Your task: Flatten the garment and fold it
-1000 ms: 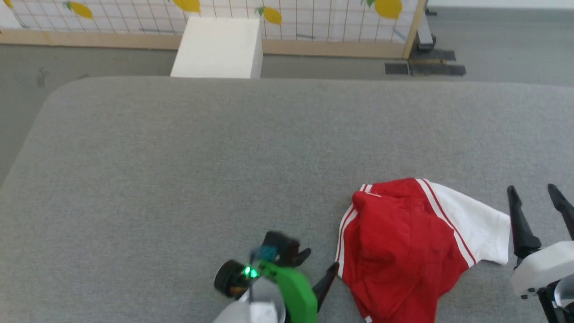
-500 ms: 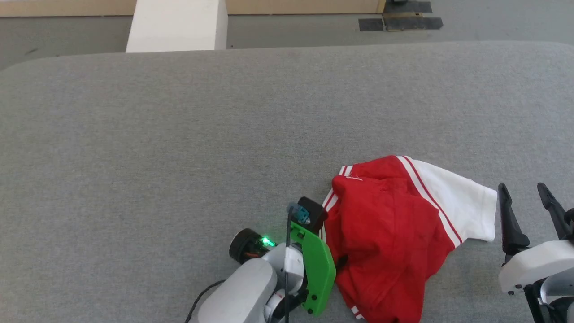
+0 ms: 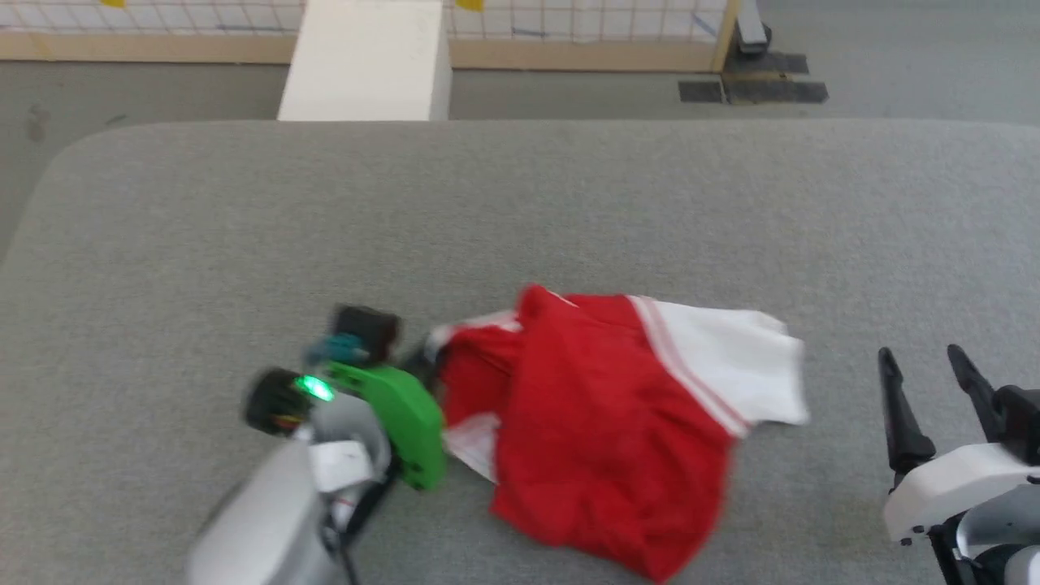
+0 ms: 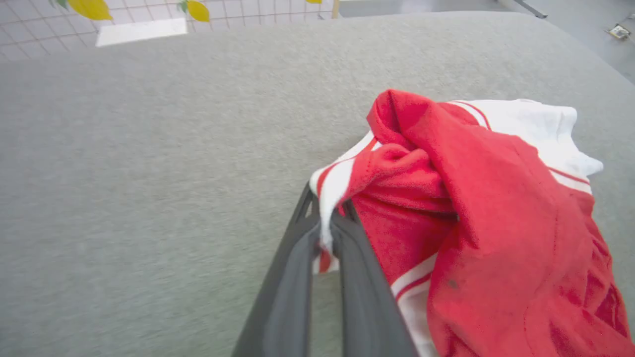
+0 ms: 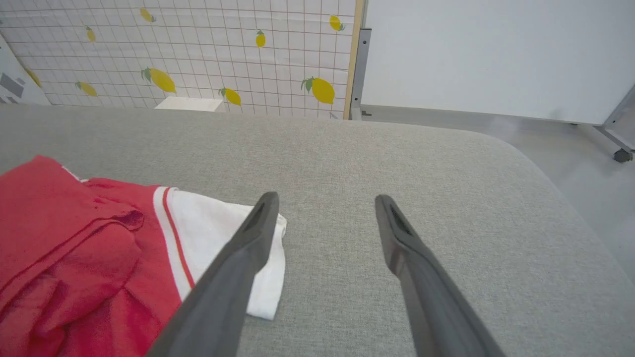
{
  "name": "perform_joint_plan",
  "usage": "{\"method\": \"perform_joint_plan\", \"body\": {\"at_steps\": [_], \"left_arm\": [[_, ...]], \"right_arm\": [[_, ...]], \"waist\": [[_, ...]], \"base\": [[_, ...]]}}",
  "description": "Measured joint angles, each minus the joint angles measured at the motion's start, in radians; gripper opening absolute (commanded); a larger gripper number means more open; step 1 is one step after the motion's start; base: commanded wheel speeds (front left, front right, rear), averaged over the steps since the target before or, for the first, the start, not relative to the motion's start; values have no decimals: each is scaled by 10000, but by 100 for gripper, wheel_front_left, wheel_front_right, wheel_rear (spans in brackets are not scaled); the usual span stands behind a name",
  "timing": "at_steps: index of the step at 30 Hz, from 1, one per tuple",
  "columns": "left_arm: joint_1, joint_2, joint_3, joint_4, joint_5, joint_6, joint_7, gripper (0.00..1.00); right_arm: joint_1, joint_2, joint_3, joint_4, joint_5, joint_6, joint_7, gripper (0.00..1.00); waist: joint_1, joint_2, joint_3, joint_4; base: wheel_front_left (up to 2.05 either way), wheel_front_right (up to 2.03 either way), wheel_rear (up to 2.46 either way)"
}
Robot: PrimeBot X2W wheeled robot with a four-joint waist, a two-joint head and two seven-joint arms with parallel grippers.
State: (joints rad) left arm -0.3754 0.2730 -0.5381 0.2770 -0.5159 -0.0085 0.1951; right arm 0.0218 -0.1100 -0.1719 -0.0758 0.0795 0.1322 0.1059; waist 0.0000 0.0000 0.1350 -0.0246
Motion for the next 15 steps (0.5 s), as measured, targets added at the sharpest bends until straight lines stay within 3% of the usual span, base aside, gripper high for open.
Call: {"method": "perform_joint_plan", "body": {"at_steps": [3, 7, 8, 9, 15], "left_arm": [[-1, 679, 800, -955, -2, 293, -579, 0], [49, 1108, 1137, -1193, -63, 405, -625, 1], [57, 1229, 1170, -1141, 115, 483, -876, 94], [52, 1294, 1264, -1051, 295, 621, -1258, 100], [47, 1104, 1597, -495, 867, 1089, -3540, 100]], "right_arm": [[1, 12, 201, 48, 0, 0, 10, 100], [-17, 35, 514, 173, -2, 0, 36, 100], [-27, 36, 591, 222, -2, 0, 48, 100], [-35, 40, 663, 270, -4, 0, 61, 100], [-95, -13, 884, 453, -6, 0, 161, 100]], "waist": [[0, 0, -198, 261], [0, 0, -278, 476], [0, 0, -258, 493], [0, 0, -227, 497], [0, 0, -94, 581]], "base": [[0, 0, 0], [0, 0, 0], [0, 0, 0], [0, 0, 0], [0, 0, 0]]}}
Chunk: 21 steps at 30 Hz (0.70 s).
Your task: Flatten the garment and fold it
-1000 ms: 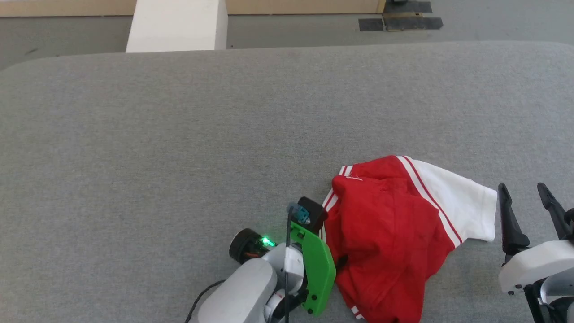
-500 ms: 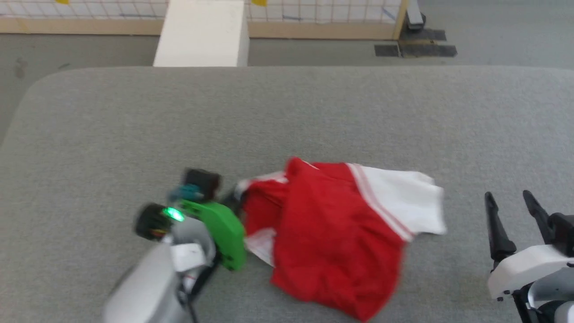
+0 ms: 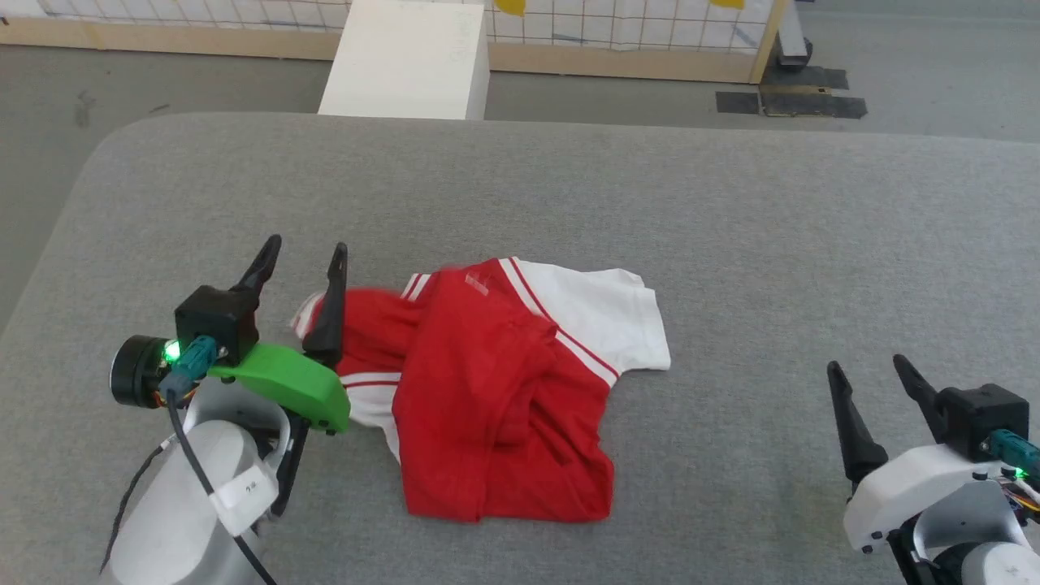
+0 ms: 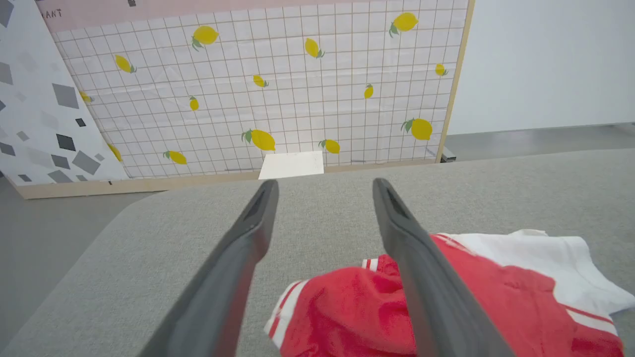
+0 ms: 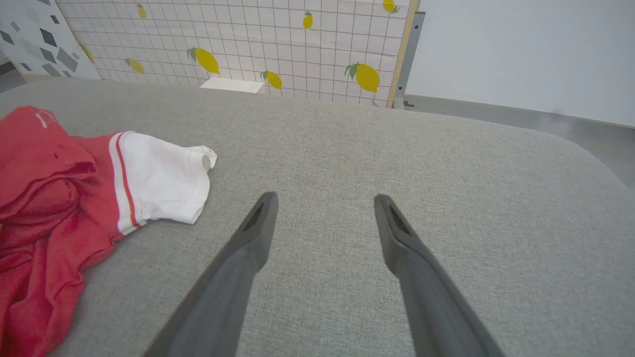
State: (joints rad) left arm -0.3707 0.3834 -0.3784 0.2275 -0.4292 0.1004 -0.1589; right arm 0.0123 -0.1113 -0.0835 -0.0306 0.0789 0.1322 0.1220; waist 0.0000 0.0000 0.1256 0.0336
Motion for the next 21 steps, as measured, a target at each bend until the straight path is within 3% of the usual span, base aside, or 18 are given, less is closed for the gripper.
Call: {"method": "perform_joint_plan", "body": {"at_steps": [6, 12, 17, 21], "left_arm": [[557, -194, 529, -439, 345, 408, -940, 100], [1987, -587, 1051, -2257, 1386, 591, -984, 100], [3016, -1290, 1354, -3101, 1998, 587, -984, 100], [3372, -1804, 1471, -3193, 2207, 414, -984, 100]], "right_arm": [[-394, -320, 629, 71, 255, 0, 635, 100], [-1465, -796, 1476, 727, 800, 0, 2545, 100], [-2844, -1035, 1789, 2153, 1143, -2, 4485, 100], [-3731, -947, 1469, 3555, 1133, -2, 5177, 100]], "waist": [[0, 0, -93, 441], [0, 0, -131, 1133], [0, 0, -38, 1905], [0, 0, 75, 2529]], "base": [[0, 0, 0], [0, 0, 0], [0, 0, 0], [0, 0, 0]]}}
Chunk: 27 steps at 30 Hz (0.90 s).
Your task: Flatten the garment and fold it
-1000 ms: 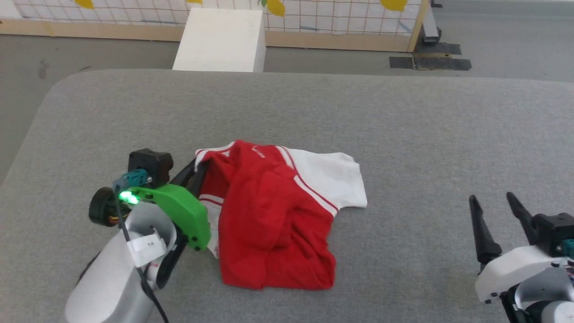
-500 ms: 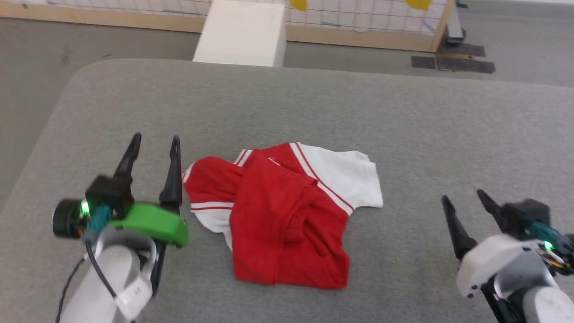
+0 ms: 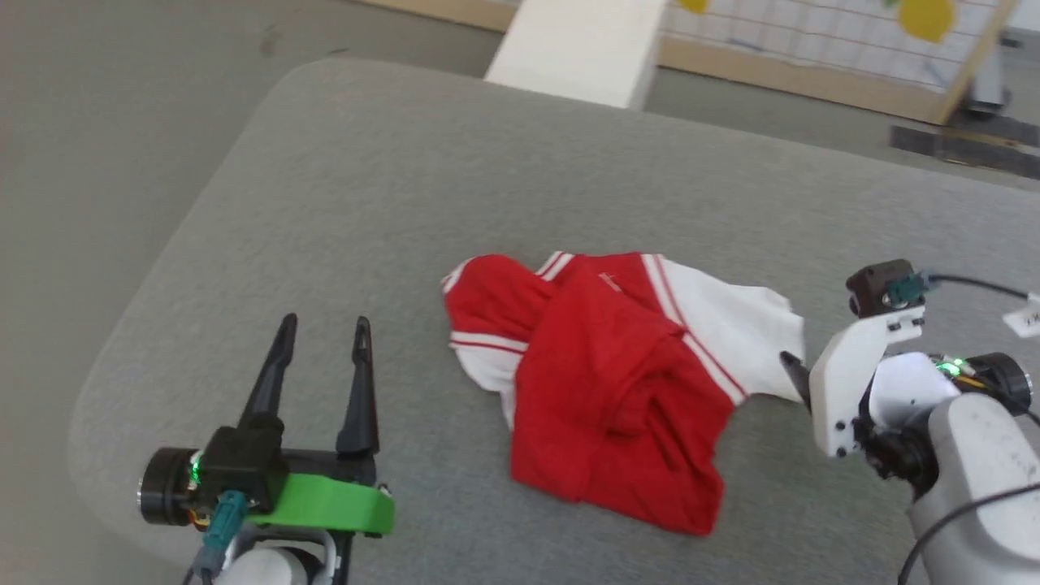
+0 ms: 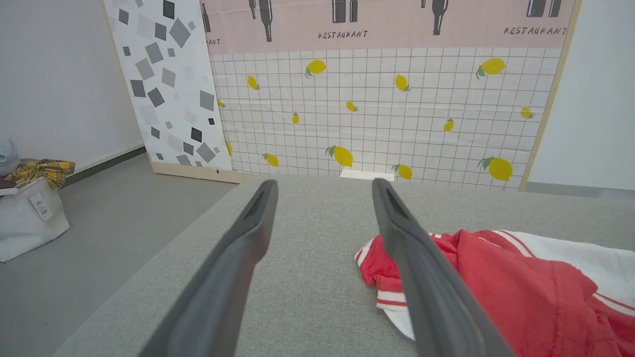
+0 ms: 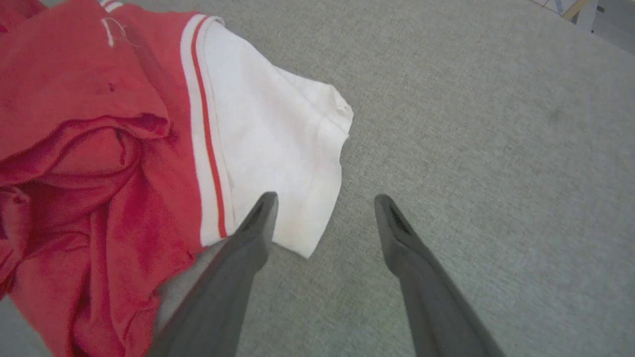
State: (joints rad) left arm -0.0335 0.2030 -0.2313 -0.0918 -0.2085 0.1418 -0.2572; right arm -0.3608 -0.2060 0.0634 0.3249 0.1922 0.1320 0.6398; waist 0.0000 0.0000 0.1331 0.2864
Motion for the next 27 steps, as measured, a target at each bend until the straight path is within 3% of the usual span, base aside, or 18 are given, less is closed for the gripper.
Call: {"method": "perform_joint_plan", "body": {"at_steps": [8, 9, 10, 18, 27], "left_arm": [[46, -608, 188, 86, 391, -546, 0, 100], [53, -669, 240, 107, 428, -594, 0, 100], [66, -727, 286, 142, 447, -631, 0, 100], [200, -846, 673, 431, 502, -1049, 0, 100], [246, -1032, 884, 890, 500, -1423, 0, 100]], "right_arm": [[-704, 19, -514, 2259, -878, 0, 21, 100], [-782, 48, -602, 2416, -872, 0, -2, 16], [-835, 48, -598, 2508, -872, 0, -96, 0], [-581, -159, -771, 2433, -855, 6, -1024, 0], [632, -1106, -1714, 1300, -777, 6, -1104, 0]], "waist": [[0, 0, 242, 1056], [0, 0, 269, 1147], [0, 0, 290, 1221], [0, 0, 211, 923], [0, 0, -176, -284]], "base": [[0, 0, 0], [0, 0, 0], [0, 0, 0], [0, 0, 0], [0, 0, 0]]}}
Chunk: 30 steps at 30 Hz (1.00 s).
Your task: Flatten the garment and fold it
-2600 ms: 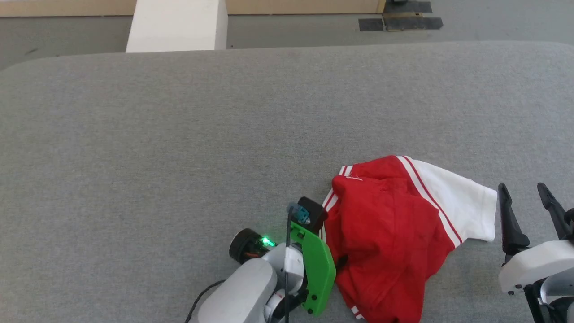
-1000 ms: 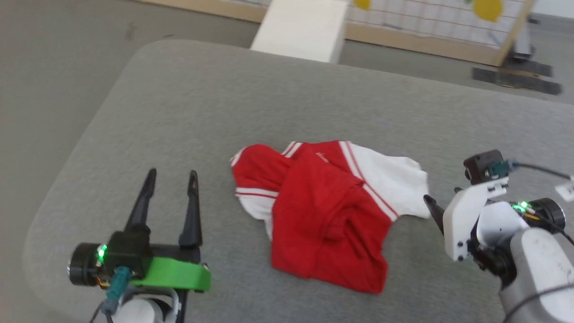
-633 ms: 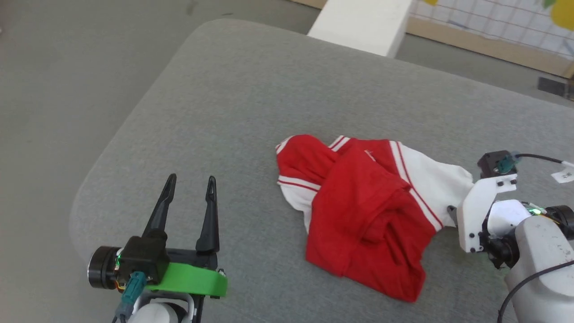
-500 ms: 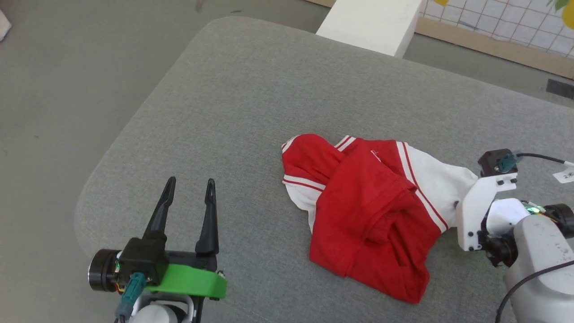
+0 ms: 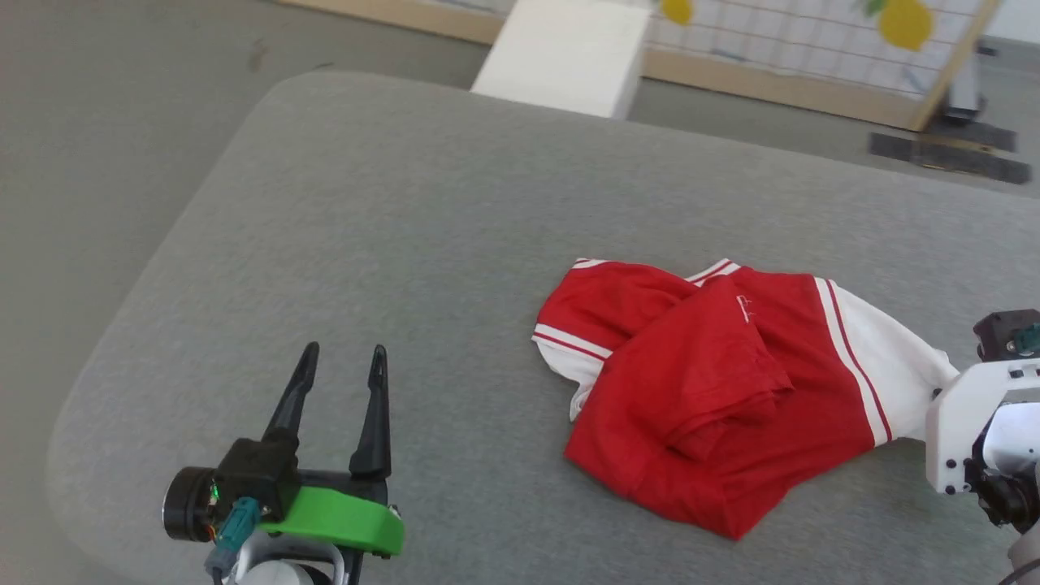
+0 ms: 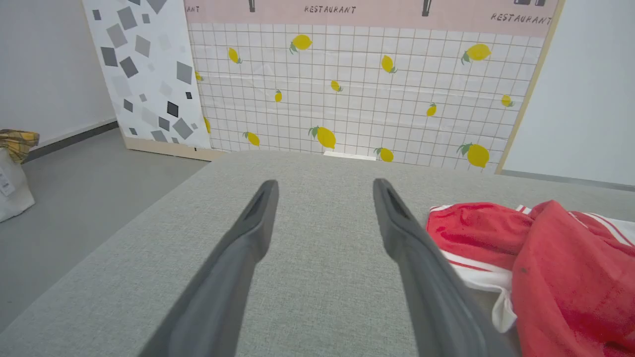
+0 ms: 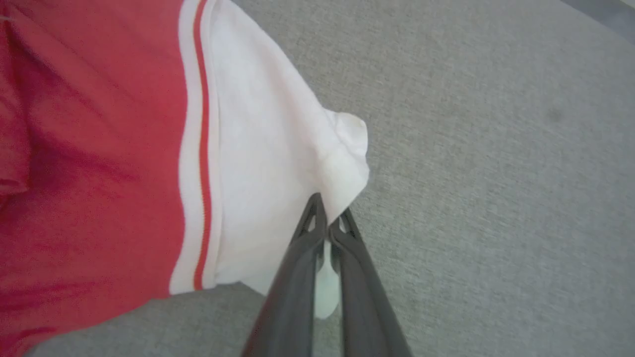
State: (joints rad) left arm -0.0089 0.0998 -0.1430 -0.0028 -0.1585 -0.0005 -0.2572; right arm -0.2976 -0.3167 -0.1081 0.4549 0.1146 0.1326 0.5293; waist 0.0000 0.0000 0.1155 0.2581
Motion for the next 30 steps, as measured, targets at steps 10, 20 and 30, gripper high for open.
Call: {"method": "perform_joint_plan", "body": {"at_steps": [10, 20, 30], "left_arm": [[-430, -251, -614, 1578, -1369, -771, 1755, 100], [-2326, -313, -1298, 2374, -2008, -579, 6458, 100], [-3879, -113, -1438, 4048, -1975, -276, 8159, 100]], "right_arm": [[725, 690, -56, -2385, -155, -2, -1827, 100], [2800, 1482, -422, -4968, 174, -2, -2857, 100], [3180, 2040, -556, -5154, 192, -2, -3010, 100]], "waist": [[0, 0, -190, -1267], [0, 0, -15, -2257], [0, 0, 691, -2931]], "base": [[0, 0, 0], [0, 0, 0], [0, 0, 0]]}}
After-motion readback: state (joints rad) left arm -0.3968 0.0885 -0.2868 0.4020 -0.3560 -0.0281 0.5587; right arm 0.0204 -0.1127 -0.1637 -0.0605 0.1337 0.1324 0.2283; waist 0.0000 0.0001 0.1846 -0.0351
